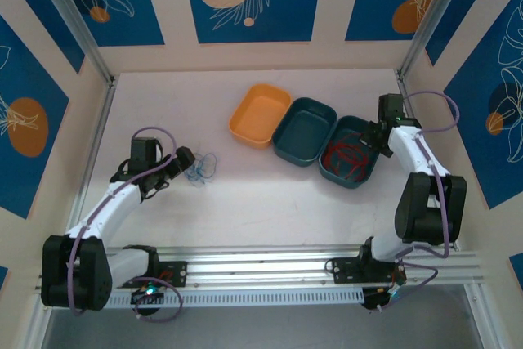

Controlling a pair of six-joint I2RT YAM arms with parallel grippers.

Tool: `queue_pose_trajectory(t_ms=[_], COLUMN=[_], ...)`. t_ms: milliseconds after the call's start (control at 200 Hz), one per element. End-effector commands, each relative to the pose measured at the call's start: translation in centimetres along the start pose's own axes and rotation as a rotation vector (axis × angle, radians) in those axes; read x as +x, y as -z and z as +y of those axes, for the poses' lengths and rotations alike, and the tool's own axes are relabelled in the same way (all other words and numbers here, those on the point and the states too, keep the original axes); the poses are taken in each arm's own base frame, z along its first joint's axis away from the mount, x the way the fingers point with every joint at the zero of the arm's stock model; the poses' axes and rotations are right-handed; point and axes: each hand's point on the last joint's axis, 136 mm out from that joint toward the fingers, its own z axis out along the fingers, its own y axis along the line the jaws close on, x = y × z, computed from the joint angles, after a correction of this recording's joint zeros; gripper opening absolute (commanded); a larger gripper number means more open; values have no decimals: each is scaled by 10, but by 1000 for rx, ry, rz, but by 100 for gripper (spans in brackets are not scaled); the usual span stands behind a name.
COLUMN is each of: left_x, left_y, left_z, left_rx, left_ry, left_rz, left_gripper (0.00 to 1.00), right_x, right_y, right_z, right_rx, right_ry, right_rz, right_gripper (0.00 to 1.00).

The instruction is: Untangle the cables

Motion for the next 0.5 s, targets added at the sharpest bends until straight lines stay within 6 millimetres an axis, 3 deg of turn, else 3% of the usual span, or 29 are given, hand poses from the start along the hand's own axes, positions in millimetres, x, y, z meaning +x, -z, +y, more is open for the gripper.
queue_pose_trajectory(t_ms=[0, 305, 415, 495], left_x=[1, 2, 2, 2], left_y=[-2, -2, -2, -2], left_z=[1, 1, 2, 1], left_rx=[9, 10, 6, 7], left_ry=[-10, -11, -10, -12], left_rz=[2, 5, 5, 5], left_gripper=[100, 100, 100, 100], right_x=[-13, -15, -18, -21], right_y=[-5, -24, -24, -20], right_z=[10, 21, 17, 11], right_rx=[12, 103, 144, 178], right_ry=[49, 132, 137, 137], right_rz=[-16, 15, 17, 12], right_gripper=[0, 0, 0, 6])
